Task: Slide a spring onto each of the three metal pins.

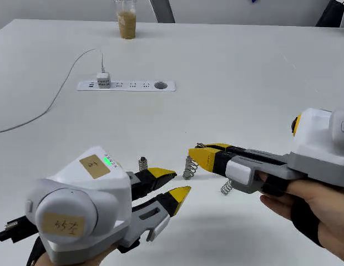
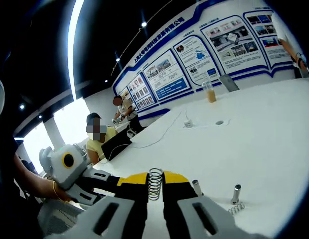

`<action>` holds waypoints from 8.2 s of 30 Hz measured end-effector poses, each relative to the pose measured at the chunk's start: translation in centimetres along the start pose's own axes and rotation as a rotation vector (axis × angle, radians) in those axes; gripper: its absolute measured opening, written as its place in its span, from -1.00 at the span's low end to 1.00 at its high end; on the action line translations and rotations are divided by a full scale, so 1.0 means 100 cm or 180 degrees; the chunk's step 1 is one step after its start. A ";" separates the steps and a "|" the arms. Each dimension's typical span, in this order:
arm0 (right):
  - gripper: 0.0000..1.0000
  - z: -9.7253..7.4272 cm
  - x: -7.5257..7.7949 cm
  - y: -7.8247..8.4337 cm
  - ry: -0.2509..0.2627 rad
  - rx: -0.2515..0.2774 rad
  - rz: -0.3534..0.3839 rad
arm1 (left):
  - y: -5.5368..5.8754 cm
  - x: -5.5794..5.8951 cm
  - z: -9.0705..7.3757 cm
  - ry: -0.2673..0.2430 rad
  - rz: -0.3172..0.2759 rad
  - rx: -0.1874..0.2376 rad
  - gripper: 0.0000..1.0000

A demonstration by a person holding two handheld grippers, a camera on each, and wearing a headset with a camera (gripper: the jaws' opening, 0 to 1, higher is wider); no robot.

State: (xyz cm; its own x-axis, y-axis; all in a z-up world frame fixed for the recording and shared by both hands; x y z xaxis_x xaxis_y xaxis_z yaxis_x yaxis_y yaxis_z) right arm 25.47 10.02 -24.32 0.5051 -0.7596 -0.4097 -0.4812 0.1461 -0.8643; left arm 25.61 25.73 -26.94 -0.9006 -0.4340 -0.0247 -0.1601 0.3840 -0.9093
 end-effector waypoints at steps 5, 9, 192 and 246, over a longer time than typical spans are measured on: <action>-0.78 0.005 0.003 -0.002 0.0089 -0.0023 -0.0205 | 0.007 -0.003 -0.002 -0.0115 0.0056 -0.0139 -0.46; -0.78 0.009 0.008 -0.003 0.0144 -0.0053 -0.0313 | 0.010 -0.004 -0.003 -0.0148 0.0026 -0.0148 -0.38; 0.13 -0.080 0.048 0.034 0.0364 -0.0634 -0.1046 | 0.013 0.021 0.108 0.0077 0.0082 -0.0437 -0.29; 0.00 -0.096 0.059 0.042 0.0746 -0.0410 -0.0447 | 0.018 0.023 0.124 0.0222 0.0138 -0.0555 -0.80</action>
State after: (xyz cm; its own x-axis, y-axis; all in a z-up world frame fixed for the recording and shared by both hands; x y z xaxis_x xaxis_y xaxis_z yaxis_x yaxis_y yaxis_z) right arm 19.53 0.02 -27.62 0.4012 -0.8945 -0.1973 -0.5129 -0.0409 -0.8575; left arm 28.24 15.32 -33.80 -0.9330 -0.3587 -0.0278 -0.1827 0.5390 -0.8222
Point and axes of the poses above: the centre of the closed fingertips' face, and the gripper's own axes: z roughly forward along the fingers, x roughly to its right, y roughly out of its underside, the point moved 9 cm from there along -z, roughly backward along the fingers, and after that the axes turned 5 degrees about -x, right-handed, at the moved point
